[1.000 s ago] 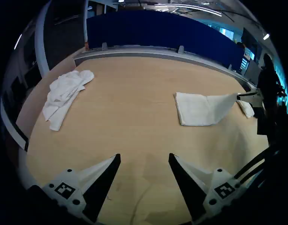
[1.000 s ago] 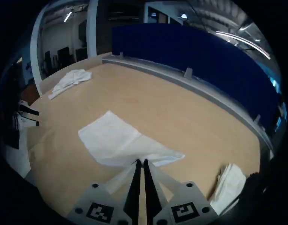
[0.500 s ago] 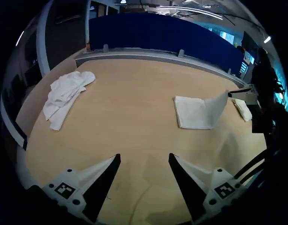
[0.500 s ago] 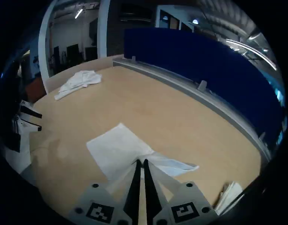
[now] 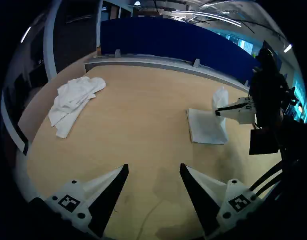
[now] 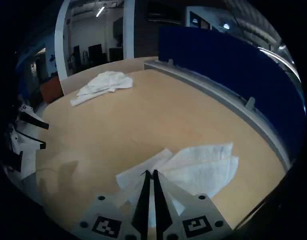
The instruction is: Fold towel
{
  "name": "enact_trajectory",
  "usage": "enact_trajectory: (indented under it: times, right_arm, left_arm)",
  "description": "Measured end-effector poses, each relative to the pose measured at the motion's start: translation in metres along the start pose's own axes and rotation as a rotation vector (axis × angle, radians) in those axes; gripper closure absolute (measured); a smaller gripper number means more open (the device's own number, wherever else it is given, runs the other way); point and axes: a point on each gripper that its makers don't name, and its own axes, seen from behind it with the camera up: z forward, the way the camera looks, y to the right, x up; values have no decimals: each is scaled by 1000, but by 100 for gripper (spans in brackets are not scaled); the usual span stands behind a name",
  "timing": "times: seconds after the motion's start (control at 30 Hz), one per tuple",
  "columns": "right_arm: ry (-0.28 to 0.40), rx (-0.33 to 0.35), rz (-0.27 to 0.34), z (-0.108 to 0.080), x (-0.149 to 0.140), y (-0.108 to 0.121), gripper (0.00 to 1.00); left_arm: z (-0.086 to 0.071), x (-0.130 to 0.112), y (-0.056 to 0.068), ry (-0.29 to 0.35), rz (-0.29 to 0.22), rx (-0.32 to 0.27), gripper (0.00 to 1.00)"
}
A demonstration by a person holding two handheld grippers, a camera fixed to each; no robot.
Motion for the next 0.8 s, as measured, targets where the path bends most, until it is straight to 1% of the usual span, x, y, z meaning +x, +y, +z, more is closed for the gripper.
enact_trajectory:
  times: [0.07, 0.17, 0.23, 0.3, 0.43, 0.57, 0.63, 0.7, 0.8]
  right_arm:
    - [-18, 29, 7, 16, -9, -14, 94]
    - [-63, 59, 30, 36, -29, -29, 94]
    - [-84, 68, 40, 43, -39, -33, 94]
    - [-95, 74, 47, 46, -45, -35, 94]
    - [-87, 75, 53, 42, -44, -34, 92]
    - [-74, 64, 57, 35, -40, -31, 77]
    - [-67, 58, 58, 29, -39, -29, 57]
    - [-61, 51, 59, 23, -39, -27, 38]
    - [-55, 34, 59, 13, -41, -22, 20]
  left_arm:
    - [0, -2, 0, -2, -2, 1, 5]
    - [0, -5, -2, -5, -4, 6, 5]
    - [0, -6, -3, -7, -5, 7, 5]
    - [0, -7, -4, -7, -8, 8, 5]
    - [1, -7, -5, -9, -14, 5, 5]
    - [2, -7, -7, -10, -13, 6, 5]
    - [2, -6, -7, -10, -13, 6, 5]
    - [1, -5, -7, -10, -12, 5, 5]
    - [1, -4, -7, -9, -12, 3, 5]
